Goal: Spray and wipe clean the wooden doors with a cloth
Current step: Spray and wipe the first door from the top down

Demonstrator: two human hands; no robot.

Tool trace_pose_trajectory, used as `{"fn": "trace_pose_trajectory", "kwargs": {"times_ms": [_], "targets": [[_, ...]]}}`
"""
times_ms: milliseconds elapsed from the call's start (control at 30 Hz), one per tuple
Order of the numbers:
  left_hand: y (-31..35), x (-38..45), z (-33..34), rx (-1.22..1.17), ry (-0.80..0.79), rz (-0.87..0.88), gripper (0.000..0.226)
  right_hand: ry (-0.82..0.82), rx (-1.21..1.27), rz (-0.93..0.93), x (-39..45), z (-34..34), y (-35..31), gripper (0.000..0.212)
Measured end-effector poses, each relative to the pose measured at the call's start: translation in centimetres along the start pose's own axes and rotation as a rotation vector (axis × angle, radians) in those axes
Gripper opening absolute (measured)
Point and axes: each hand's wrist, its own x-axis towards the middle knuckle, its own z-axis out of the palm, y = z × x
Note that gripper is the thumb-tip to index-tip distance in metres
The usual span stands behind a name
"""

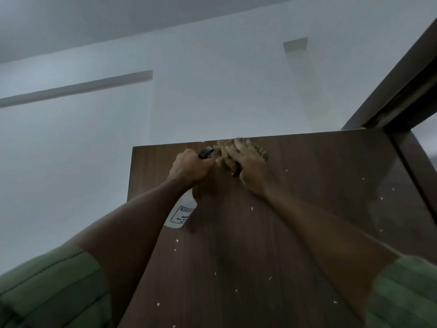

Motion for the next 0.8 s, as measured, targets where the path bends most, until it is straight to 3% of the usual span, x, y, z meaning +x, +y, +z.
{"fn": "trace_pose_trajectory", "kwargs": {"times_ms": [67, 133, 333, 433, 533, 667, 800], "targets": [[0.9, -0.7, -0.1, -0.017, -0.024, -0.007, 0.041, -0.012, -0.010, -0.178, -4.5, 1.3, -0.3, 0.071], [1.9, -1.1, 0.0, -0.023, -0.047, -0.005, 0.047, -0.045, -0.052, -0.221, -5.8, 1.3, 0.9, 0.074], [3.5, -1.4, 1.6, 0.026, -0.075, 0.054, 0.044, 0.090, -0.024, 0.153, 2.7, -0.6, 2.7, 0.069], [2.5, -1.4, 2.6, 0.021, -0.065, 0.029, 0.033, 0.081, -0.013, 0.029, -3.5, 0.9, 0.5, 0.075], [2.2, -1.3, 3.7, 0.017, -0.095, 0.018, 0.031, -0.026, -0.053, -0.144, -6.9, 0.4, 1.9, 0.068], [3.2, -1.5, 4.9, 0.091, -0.096, 0.071, 0.032, 0.011, -0.026, 0.130, 0.4, -3.3, 6.3, 0.069], [3.8, -1.8, 6.7, 0.152, -0.130, 0.106, 0.030, -0.059, 0.254, 0.231, 4.3, -7.3, 8.1, 0.068]]}}
